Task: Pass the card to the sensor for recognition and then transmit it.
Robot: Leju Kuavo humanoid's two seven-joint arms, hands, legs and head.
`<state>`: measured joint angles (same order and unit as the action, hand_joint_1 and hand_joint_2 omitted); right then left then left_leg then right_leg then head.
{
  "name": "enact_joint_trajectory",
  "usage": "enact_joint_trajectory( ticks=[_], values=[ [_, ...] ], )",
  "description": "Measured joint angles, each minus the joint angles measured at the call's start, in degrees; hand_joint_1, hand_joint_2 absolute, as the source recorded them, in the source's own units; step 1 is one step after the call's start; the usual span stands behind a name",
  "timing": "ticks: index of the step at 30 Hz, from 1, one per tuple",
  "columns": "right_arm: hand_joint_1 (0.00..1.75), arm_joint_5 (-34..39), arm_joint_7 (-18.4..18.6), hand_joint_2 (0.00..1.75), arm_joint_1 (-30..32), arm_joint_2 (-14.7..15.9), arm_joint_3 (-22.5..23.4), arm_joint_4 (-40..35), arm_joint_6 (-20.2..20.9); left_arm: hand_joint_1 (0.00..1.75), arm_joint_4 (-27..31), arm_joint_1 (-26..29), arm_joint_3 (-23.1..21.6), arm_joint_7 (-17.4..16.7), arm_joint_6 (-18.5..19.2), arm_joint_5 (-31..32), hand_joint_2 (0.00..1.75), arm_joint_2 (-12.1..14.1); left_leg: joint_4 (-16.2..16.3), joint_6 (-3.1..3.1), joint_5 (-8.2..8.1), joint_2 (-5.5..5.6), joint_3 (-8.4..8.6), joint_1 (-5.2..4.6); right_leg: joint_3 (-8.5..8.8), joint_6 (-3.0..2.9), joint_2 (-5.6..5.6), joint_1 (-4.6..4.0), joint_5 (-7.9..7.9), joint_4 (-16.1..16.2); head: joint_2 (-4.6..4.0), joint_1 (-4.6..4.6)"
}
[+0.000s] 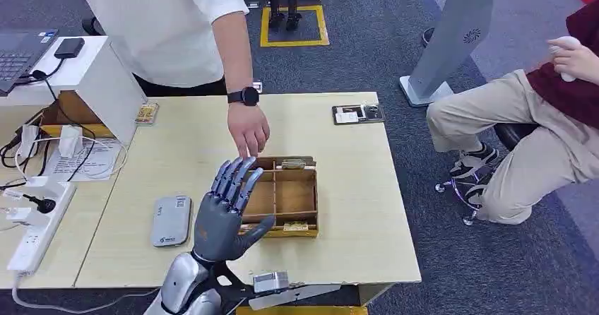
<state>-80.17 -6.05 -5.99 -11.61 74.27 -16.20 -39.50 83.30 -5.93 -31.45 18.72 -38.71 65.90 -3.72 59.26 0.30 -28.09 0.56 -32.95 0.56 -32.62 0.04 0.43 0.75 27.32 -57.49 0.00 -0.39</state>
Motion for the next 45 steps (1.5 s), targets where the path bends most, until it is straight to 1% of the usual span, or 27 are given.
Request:
enact_joint_trajectory(
  ticks=[6, 7, 10, 13, 17, 21, 26, 30, 42, 45],
  values=[
    [0.0, 0.13, -0.11, 1.75, 0.01, 0.0, -0.2, 0.0, 0.0, 0.0, -0.02, 0.49, 0.92, -0.93, 1.49, 0.26, 1.75, 0.22, 0.0, -0.01, 0.03, 0.0, 0.01, 0.03, 0.01, -0.01, 0.0, -0.02, -0.01, -0.01, 0.0, 0.0],
    [0.0, 0.15, -0.18, 1.75, 0.01, 0.0, -0.24, 0.0, 0.0, 0.0, -0.07, 0.37, 0.92, -1.54, 2.61, 0.57, 1.75, 0.53, 0.0, -0.01, 0.03, 0.0, 0.01, 0.03, 0.01, -0.01, -0.01, -0.02, -0.01, -0.01, 0.0, 0.02],
    [0.0, 0.28, -0.54, 1.75, -0.01, 0.0, -0.33, 0.02, 0.0, 0.0, -0.74, -0.35, 0.42, -3.96, 7.12, 2.06, 1.75, 2.64, 0.0, -0.01, 0.03, -0.01, 0.02, 0.03, 0.0, -0.01, 0.02, -0.02, -0.01, -0.01, 0.0, 0.0],
    [0.0, 0.37, -0.98, 1.75, -0.04, 0.0, -0.42, 0.09, 0.0, 0.0, -2.68, -1.41, -0.8, -5.82, 9.96, 4.04, 1.75, 4.28, 0.0, -0.01, 0.03, -0.01, 0.02, 0.03, 0.0, -0.01, 0.01, -0.02, -0.01, -0.01, 0.0, 0.0],
    [0.0, 0.44, -1.11, 1.75, -0.06, 0.0, -0.61, 0.2, -0.02, 0.0, -5.75, -3.33, -3.17, -7.4, 12.38, 5.84, 1.75, 5.66, 0.0, -0.01, 0.03, 0.0, 0.01, 0.02, 0.01, -0.01, 0.0, -0.01, -0.01, 0.0, 0.0, 0.0],
    [0.0, 0.31, -1.11, 1.75, -0.14, 0.0, -0.79, 0.31, 0.0, 0.0, -8.17, -5.11, -5.28, -8.12, 14.14, 6.84, 1.75, 6.34, 0.0, -0.01, 0.03, 0.01, 0.01, 0.01, 0.03, -0.01, -0.01, -0.01, -0.01, 0.0, 0.0, 0.0],
    [0.0, -0.04, -0.96, 1.75, -0.47, 0.02, -1.12, 0.39, 0.0, 0.0, -10.27, -6.87, -7.6, -8.84, 15.0, 7.37, 1.75, 7.12, 0.0, -0.01, 0.03, 0.0, 0.05, 0.01, 0.04, 0.0, 0.0, -0.01, -0.01, 0.0, 0.0, 0.0],
    [0.0, -0.04, -0.94, 1.75, -0.6, 0.02, -1.6, 0.42, 0.0, 0.0, -11.04, -7.54, -8.46, -9.25, 15.13, 7.48, 1.75, 7.47, 0.0, -0.01, 0.04, 0.0, 0.08, 0.02, 0.06, -0.03, 0.0, -0.01, -0.03, -0.01, 0.0, 0.0],
    [0.0, -0.22, -0.68, 1.75, -0.62, 0.11, -1.86, 0.5, -0.02, 0.0, -11.54, -8.34, -9.35, -9.8, 15.13, 7.45, 1.75, 8.09, 0.0, -0.01, 0.04, 0.0, 0.08, 0.02, 0.06, -0.03, 0.0, -0.01, -0.03, -0.01, 0.02, 0.0],
    [0.0, -0.22, -0.66, 1.75, -0.62, 0.11, -1.95, 0.52, -0.02, 0.0, -11.56, -8.33, -9.38, -10.61, 14.27, 7.37, 1.75, 8.09, 0.0, -0.02, 0.04, 0.0, 0.07, 0.02, 0.06, -0.03, 0.0, -0.01, -0.03, -0.01, 0.0, 0.0]
  ],
)
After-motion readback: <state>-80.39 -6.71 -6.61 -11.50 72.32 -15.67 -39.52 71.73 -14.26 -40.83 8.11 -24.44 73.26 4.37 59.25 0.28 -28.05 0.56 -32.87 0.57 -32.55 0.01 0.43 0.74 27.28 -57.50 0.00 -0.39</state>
